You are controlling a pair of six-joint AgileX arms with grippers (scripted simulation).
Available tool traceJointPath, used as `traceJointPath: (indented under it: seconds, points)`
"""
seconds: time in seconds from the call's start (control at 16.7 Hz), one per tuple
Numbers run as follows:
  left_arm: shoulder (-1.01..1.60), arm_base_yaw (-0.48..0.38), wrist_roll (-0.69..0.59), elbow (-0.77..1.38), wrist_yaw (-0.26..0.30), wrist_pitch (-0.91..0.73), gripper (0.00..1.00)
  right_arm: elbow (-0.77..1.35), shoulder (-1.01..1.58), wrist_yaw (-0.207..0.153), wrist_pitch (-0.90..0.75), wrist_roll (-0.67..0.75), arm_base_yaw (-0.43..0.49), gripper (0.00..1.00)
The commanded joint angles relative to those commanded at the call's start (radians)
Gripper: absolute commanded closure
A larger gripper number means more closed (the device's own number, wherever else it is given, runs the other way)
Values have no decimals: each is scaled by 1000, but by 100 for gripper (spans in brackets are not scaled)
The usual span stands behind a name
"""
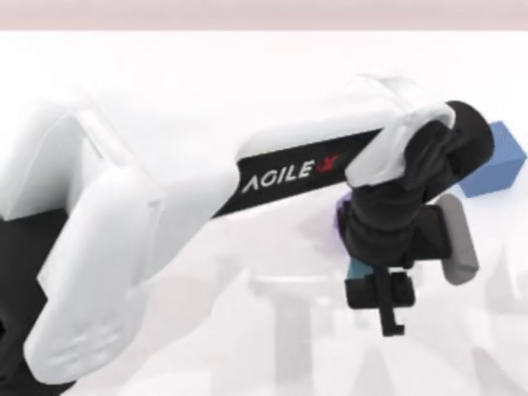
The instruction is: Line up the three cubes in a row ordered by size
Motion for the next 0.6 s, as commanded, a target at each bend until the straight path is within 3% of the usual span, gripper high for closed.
traceJointPath:
  seconds: [0.18, 0.48, 0.6]
  points:
    - [22, -3, 1, -68, 0, 88, 100, 0, 0, 0, 0, 0, 0, 0]
    - [25, -4, 1, -78, -1, 100, 100, 0, 0, 0, 0, 0, 0, 0]
    - [25, -4, 1, -78, -1, 100, 85, 0, 0, 0, 0, 0, 0, 0]
